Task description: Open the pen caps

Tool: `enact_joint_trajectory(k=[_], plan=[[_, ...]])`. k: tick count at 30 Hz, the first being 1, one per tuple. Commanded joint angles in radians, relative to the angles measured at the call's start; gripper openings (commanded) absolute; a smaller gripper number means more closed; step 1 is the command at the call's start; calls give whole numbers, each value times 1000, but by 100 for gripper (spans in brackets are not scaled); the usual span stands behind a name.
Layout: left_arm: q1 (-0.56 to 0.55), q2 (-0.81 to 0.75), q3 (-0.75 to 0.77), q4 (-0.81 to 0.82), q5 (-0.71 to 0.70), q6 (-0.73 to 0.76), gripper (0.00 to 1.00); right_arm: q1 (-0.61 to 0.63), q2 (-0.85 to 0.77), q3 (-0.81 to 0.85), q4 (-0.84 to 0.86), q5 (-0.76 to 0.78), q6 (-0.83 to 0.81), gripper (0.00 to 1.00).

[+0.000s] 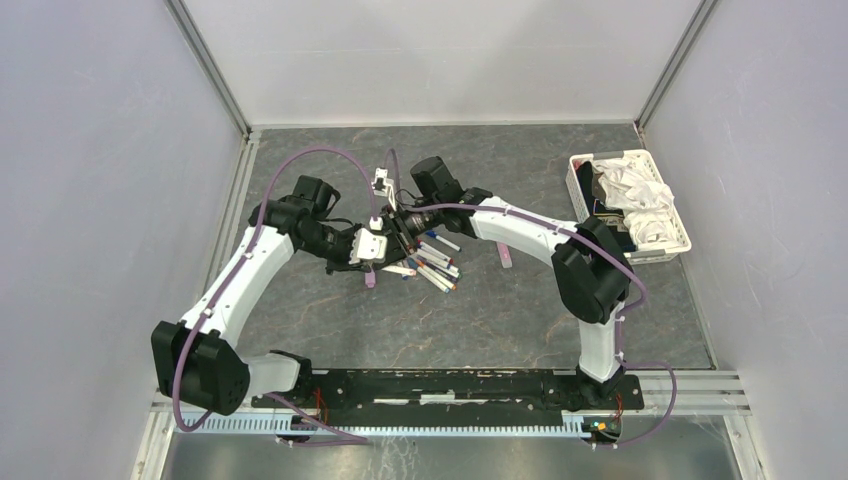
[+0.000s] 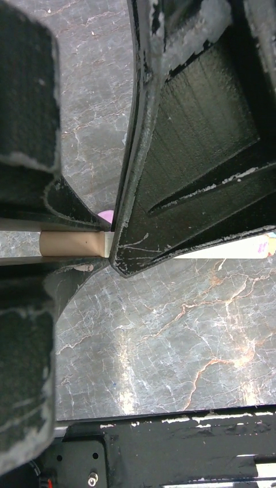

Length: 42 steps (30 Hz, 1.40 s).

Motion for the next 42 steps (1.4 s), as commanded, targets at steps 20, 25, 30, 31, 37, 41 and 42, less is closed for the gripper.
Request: enact_joint_trajectory(k=[20, 25, 30, 31, 37, 41, 42], plan=[[166, 67, 144, -54, -97, 144, 2, -131, -145, -159, -284, 156, -304, 0], [187, 60, 100, -19, -54, 145, 2, -172, -167, -187, -295, 170, -317, 0], [183, 40, -23, 47, 1, 102, 2, -261, -203, -233, -260, 330, -252, 0], [179, 37, -49, 62, 12, 89, 2, -285, -214, -255, -231, 420, -197, 0], [140, 33, -226, 256, -31, 8, 2, -406, -321, -426, -83, 807, -50, 0], [134, 62, -282, 338, -75, -3, 2, -451, -363, -485, -54, 1024, -28, 0], [132, 67, -297, 362, -89, -4, 2, -455, -371, -511, -36, 1082, -22, 0]])
